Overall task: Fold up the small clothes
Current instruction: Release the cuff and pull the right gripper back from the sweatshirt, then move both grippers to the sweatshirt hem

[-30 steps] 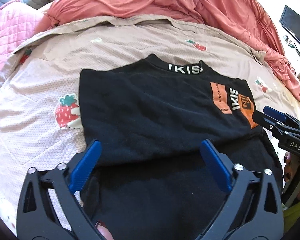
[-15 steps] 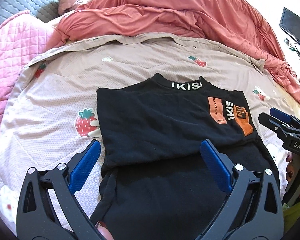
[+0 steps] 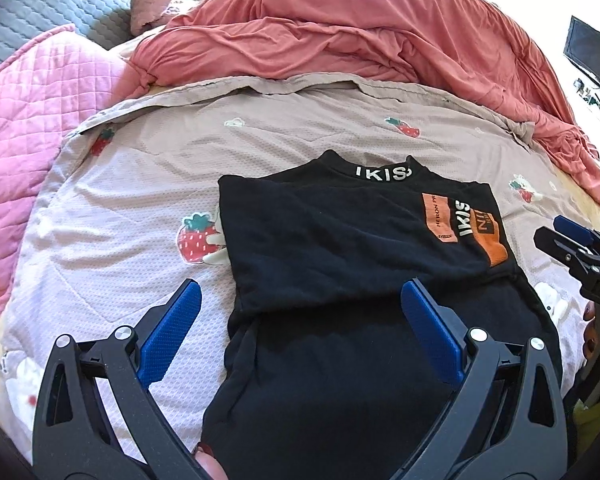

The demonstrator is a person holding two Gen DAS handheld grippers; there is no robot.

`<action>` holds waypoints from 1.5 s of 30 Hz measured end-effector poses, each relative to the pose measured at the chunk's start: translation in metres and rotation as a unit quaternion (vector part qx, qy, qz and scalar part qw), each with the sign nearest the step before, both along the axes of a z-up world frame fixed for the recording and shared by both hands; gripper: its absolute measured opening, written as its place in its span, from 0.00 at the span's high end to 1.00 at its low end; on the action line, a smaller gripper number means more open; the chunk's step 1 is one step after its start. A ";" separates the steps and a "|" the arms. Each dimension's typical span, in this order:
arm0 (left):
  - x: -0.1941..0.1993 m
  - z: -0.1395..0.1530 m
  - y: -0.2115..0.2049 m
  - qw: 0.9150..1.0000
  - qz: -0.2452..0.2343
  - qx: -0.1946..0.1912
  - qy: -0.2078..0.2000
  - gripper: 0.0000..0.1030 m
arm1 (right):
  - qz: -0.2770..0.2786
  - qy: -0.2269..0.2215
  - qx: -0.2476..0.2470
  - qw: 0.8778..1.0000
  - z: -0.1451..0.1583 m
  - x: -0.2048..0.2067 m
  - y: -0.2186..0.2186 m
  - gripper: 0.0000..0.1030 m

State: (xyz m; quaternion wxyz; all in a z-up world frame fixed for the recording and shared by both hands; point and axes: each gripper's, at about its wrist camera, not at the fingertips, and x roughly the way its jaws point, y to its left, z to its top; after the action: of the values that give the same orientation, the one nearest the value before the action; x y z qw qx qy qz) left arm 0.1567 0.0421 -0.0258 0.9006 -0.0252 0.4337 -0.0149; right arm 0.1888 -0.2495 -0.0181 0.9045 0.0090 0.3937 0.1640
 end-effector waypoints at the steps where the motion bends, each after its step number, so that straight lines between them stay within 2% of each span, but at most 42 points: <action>1: -0.001 0.001 0.001 1.000 0.001 0.000 0.000 0.09 | 0.000 0.001 -0.001 1.000 0.000 -0.002 0.000 0.05; 12: -0.018 0.011 0.012 1.000 0.010 0.004 -0.007 0.09 | 0.010 0.008 -0.014 1.000 0.005 -0.019 -0.002 0.04; 28: -0.052 0.012 0.034 0.999 0.026 0.021 0.005 0.09 | 0.012 0.019 -0.037 0.999 0.008 -0.055 -0.016 0.04; 37: -0.070 0.000 0.047 0.999 0.035 0.030 0.027 0.09 | 0.001 0.039 -0.052 0.998 0.002 -0.074 -0.035 0.04; 45: -0.090 -0.021 0.053 0.997 0.030 0.036 0.064 0.09 | -0.006 0.065 -0.066 0.996 -0.009 -0.097 -0.052 0.04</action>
State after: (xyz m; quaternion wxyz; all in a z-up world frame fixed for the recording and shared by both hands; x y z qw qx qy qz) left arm 0.0667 0.0952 -0.0468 0.8711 -0.0066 0.4901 0.0293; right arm 0.0918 -0.3020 -0.0276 0.8766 -0.0383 0.4613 0.1314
